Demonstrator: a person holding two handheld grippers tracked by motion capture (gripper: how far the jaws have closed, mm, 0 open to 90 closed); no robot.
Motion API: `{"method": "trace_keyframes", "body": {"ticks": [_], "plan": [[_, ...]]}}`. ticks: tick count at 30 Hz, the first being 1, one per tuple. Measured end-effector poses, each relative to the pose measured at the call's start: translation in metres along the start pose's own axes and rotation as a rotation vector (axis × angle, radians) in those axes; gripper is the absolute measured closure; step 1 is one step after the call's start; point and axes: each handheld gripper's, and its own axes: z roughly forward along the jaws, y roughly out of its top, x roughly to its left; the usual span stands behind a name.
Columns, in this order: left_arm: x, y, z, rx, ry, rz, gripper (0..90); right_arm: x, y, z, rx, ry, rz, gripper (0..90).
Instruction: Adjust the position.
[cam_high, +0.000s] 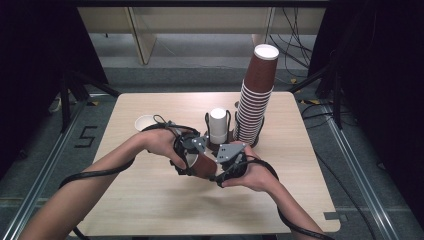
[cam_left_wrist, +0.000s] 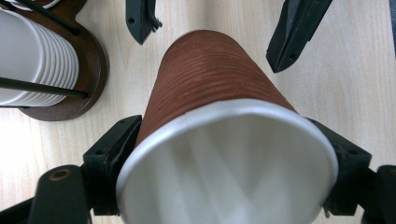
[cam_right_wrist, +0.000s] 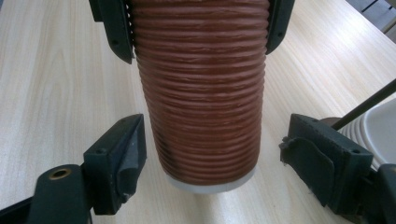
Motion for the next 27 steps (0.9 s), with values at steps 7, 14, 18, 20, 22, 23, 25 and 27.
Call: {"method": "trace_keyframes", "body": {"ticks": [7,14,18,20,22,23,25,27], "plan": [[-0.001,0.002,-0.001,0.002,0.000,0.018,20.6,0.004,0.002,0.006,0.007,0.031,-0.007,21.6],[-0.002,0.003,-0.002,-0.004,-0.004,0.032,20.6,0.007,0.005,0.011,0.023,0.046,0.007,22.0],[-0.003,0.004,-0.001,-0.006,-0.009,0.028,20.6,0.004,0.006,0.014,0.012,0.041,-0.033,22.0],[-0.003,0.004,-0.001,-0.005,-0.013,0.031,20.6,0.005,0.005,0.016,0.017,0.053,-0.021,22.0],[-0.002,0.005,-0.002,0.002,-0.012,0.051,20.6,0.005,0.005,0.017,0.017,0.050,-0.035,22.0],[-0.002,0.006,-0.001,0.002,-0.013,0.057,20.6,0.005,0.005,0.017,0.018,0.057,-0.032,22.0],[-0.003,0.006,-0.001,-0.001,-0.013,0.053,20.6,0.005,0.005,0.019,0.016,0.050,-0.036,21.9],[-0.004,0.007,-0.001,-0.019,-0.016,0.041,20.6,0.005,0.004,0.020,0.013,0.052,-0.034,21.9]]}}
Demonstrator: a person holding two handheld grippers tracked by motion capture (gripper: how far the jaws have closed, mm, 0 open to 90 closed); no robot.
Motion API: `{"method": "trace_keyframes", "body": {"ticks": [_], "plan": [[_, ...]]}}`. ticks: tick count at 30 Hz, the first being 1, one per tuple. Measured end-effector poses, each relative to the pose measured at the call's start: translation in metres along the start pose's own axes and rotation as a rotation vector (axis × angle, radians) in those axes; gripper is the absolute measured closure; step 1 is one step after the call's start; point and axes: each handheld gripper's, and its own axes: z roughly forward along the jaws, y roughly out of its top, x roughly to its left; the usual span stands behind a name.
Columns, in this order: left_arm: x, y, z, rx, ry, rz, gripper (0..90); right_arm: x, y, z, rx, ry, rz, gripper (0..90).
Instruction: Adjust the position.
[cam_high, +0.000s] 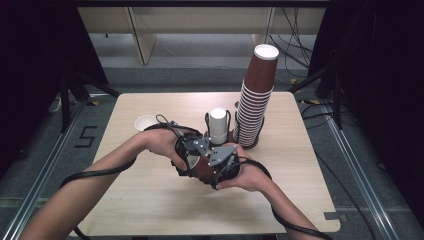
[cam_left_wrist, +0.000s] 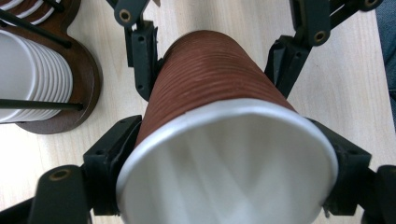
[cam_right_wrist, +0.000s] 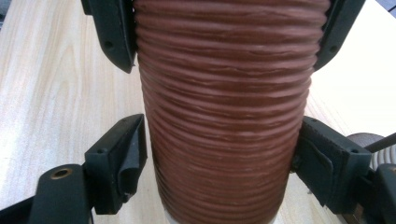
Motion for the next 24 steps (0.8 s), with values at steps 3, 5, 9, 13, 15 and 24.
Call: {"method": "trace_keyframes", "body": {"ticks": [3,5,9,13,15,24], "plan": [[0.0002,0.0004,-0.0002,0.006,0.000,0.007,20.6,0.0003,-0.0012,0.0005,-0.003,0.005,0.011,22.2],[-0.0002,0.0006,0.0001,0.005,-0.002,0.008,20.6,0.0003,-0.0023,0.0016,-0.006,0.001,0.011,22.9],[-0.0001,0.0009,-0.0008,0.000,-0.003,0.005,20.6,0.0000,-0.0031,0.0027,-0.010,0.001,0.007,23.1],[0.0002,0.0007,-0.0013,-0.005,-0.004,0.007,20.6,0.0001,-0.0030,0.0032,-0.011,0.002,0.017,23.2],[0.0002,0.0006,-0.0016,-0.008,-0.004,0.007,20.6,-0.0016,-0.0029,0.0034,-0.005,-0.016,-0.010,23.3],[0.0003,0.0018,-0.0023,-0.038,-0.008,0.022,20.3,-0.0008,-0.0031,0.0042,-0.010,-0.004,-0.009,25.2]]}}
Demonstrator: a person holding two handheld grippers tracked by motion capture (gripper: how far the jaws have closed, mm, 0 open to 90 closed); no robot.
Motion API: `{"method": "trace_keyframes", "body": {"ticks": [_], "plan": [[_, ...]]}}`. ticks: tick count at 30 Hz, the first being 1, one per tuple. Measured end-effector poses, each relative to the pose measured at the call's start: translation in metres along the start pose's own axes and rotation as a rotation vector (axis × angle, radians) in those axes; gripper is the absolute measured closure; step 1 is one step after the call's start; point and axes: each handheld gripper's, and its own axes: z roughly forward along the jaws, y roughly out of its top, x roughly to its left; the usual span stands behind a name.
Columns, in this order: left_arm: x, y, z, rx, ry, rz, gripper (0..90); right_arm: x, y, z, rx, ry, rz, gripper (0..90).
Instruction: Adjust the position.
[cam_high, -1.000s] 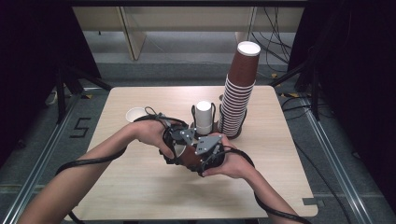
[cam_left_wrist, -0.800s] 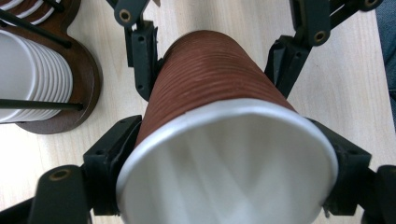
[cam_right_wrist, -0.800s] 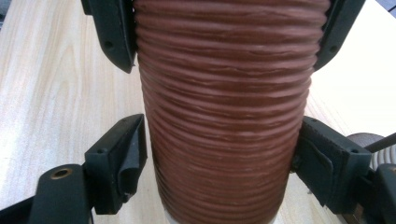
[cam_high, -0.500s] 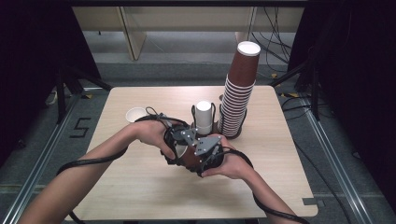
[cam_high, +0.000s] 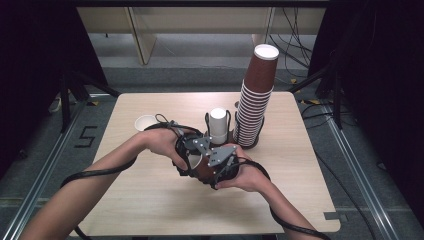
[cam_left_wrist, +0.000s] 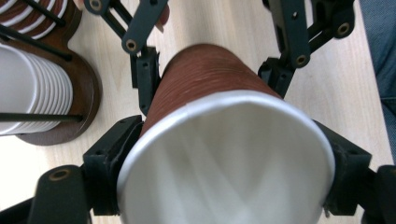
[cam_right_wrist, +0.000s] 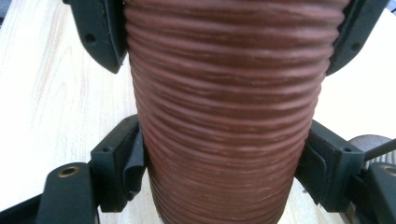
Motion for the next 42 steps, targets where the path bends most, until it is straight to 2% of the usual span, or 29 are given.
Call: {"method": "trace_keyframes", "body": {"ticks": [1,3,4,6,7,10,15,16,17,18,19,20,21,22,23,25,26,27,28,29,30,32,33,35,36,38,40,42], "plan": [[0.000,0.000,0.000,-0.008,-0.002,0.001,20.0,0.002,0.000,0.000,-0.001,0.017,0.036,25.3],[0.000,0.000,0.000,-0.023,-0.002,0.001,19.1,0.002,-0.001,0.000,-0.005,0.024,0.040,25.3],[0.001,-0.001,0.000,-0.023,-0.002,0.002,18.3,0.004,-0.002,-0.001,0.004,0.021,0.070,25.3],[0.001,-0.002,0.002,-0.027,-0.004,-0.001,17.0,0.003,-0.002,0.000,-0.004,0.016,0.048,25.2],[0.001,-0.003,0.002,-0.034,-0.006,-0.003,16.2,0.002,-0.002,0.000,-0.011,0.013,0.023,25.1],[0.001,-0.005,0.002,-0.055,-0.008,-0.010,14.7,0.001,-0.003,0.000,-0.016,0.012,0.018,24.9],[0.001,-0.008,0.001,-0.089,-0.009,-0.012,13.0,0.002,-0.003,0.000,-0.017,0.023,0.040,24.7],[0.001,-0.009,0.001,-0.101,-0.007,-0.008,12.8,0.004,-0.003,-0.001,-0.012,0.024,0.066,24.7],[0.001,-0.010,0.000,-0.107,-0.006,-0.008,12.4,0.003,-0.003,0.000,-0.020,0.025,0.052,24.6],[0.002,-0.011,-0.001,-0.111,-0.004,-0.004,12.0,0.004,-0.003,-0.001,-0.016,0.022,0.068,24.6],[0.002,-0.011,-0.001,-0.117,-0.002,-0.004,11.8,0.002,-0.002,0.000,-0.023,0.022,0.037,24.5],[0.001,-0.011,-0.002,-0.128,0.006,-0.015,10.8,0.002,-0.002,0.000,-0.024,0.023,0.033,24.5],[0.001,-0.012,-0.004,-0.154,0.012,-0.024,9.1,0.004,-0.003,-0.001,-0.005,0.022,0.066,24.5],[0.000,-0.012,-0.007,-0.172,0.011,-0.036,8.3,0.002,-0.003,0.001,-0.001,0.023,0.038,24.5],[0.000,-0.013,-0.010,-0.190,0.017,-0.043,8.0,0.003,-0.005,0.001,0.012,0.028,0.068,24.5],[-0.002,-0.016,-0.016,-0.216,0.040,-0.046,7.3,0.003,-0.008,0.001,0.008,0.020,0.078,24.5],[-0.002,-0.017,-0.018,-0.231,0.047,-0.046,7.0,0.001,-0.010,0.002,-0.006,0.019,0.059,24.4],[-0.003,-0.019,-0.021,-0.256,0.058,-0.056,6.8,0.003,-0.011,0.000,0.000,0.013,0.092,24.4],[-0.004,-0.022,-0.024,-0.288,0.078,-0.071,6.7,0.000,-0.012,0.000,-0.017,0.002,0.060,24.3],[-0.005,-0.025,-0.026,-0.311,0.104,-0.081,6.3,0.002,-0.013,-0.002,-0.022,0.001,0.107,24.3],[-0.005,-0.027,-0.028,-0.333,0.121,-0.092,6.2,-0.002,-0.014,-0.002,-0.045,-0.020,0.058,24.2],[-0.007,-0.035,-0.031,-0.403,0.160,-0.122,6.2,0.001,-0.016,-0.006,-0.070,-0.032,0.143,24.2],[-0.009,-0.038,-0.032,-0.421,0.168,-0.137,6.1,0.001,-0.018,-0.007,-0.084,-0.047,0.157,24.1],[-0.013,-0.045,-0.033,-0.471,0.209,-0.169,6.1,-0.001,-0.020,-0.010,-0.116,-0.081,0.165,24.1],[-0.015,-0.048,-0.033,-0.493,0.226,-0.186,6.0,-0.001,-0.021,-0.011,-0.126,-0.095,0.183,24.0],[-0.020,-0.054,-0.033,-0.523,0.250,-0.211,5.9,-0.003,-0.023,-0.013,-0.154,-0.127,0.173,24.0],[-0.024,-0.058,-0.032,-0.555,0.279,-0.237,5.4,0.000,-0.023,-0.015,-0.169,-0.145,0.222,24.0],[-0.028,-0.063,-0.030,-0.600,0.301,-0.278,5.3,0.000,-0.023,-0.016,-0.190,-0.165,0.206,24.0]]}}
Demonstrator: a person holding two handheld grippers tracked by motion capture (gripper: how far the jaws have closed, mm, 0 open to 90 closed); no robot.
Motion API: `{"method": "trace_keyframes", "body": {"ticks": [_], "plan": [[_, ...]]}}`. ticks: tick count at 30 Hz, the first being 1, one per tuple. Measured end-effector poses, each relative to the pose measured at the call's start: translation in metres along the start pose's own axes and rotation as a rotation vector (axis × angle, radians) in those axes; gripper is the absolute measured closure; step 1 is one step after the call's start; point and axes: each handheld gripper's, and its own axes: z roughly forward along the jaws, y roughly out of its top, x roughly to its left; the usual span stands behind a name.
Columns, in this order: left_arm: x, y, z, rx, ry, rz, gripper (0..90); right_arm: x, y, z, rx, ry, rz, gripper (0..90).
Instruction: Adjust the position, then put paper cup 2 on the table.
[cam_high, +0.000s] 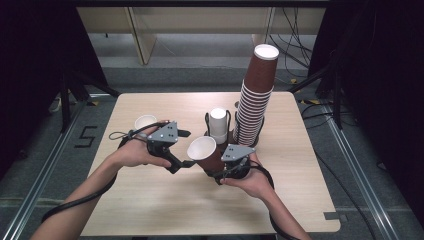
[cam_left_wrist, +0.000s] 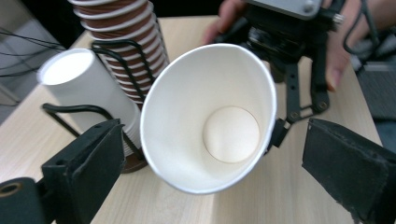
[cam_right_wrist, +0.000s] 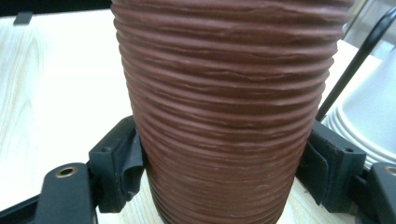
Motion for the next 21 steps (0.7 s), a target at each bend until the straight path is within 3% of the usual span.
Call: {"method": "trace_keyframes", "body": {"ticks": [4,6,11,15,18,19,21], "plan": [[-0.008,-0.013,-0.003,-0.058,0.039,-0.069,5.4,0.005,-0.002,0.000,-0.028,-0.032,0.037,23.8],[-0.011,-0.019,-0.003,-0.069,0.065,-0.081,5.4,0.008,-0.003,0.000,-0.051,-0.050,0.067,23.8],[-0.016,-0.029,-0.003,-0.165,0.107,-0.168,5.3,0.010,-0.004,-0.001,-0.077,-0.074,0.093,23.8],[-0.023,-0.033,0.002,-0.192,0.146,-0.221,4.7,0.012,-0.004,0.001,-0.090,-0.094,0.104,23.8],[-0.026,-0.032,0.010,-0.252,0.154,-0.275,4.4,0.012,-0.005,0.001,-0.121,-0.125,0.109,23.8],[-0.027,-0.031,0.012,-0.259,0.153,-0.290,4.2,0.014,-0.006,0.002,-0.128,-0.136,0.131,23.8],[-0.030,-0.030,0.018,-0.274,0.151,-0.304,3.6,0.013,-0.007,0.003,-0.149,-0.142,0.123,23.8]]}}
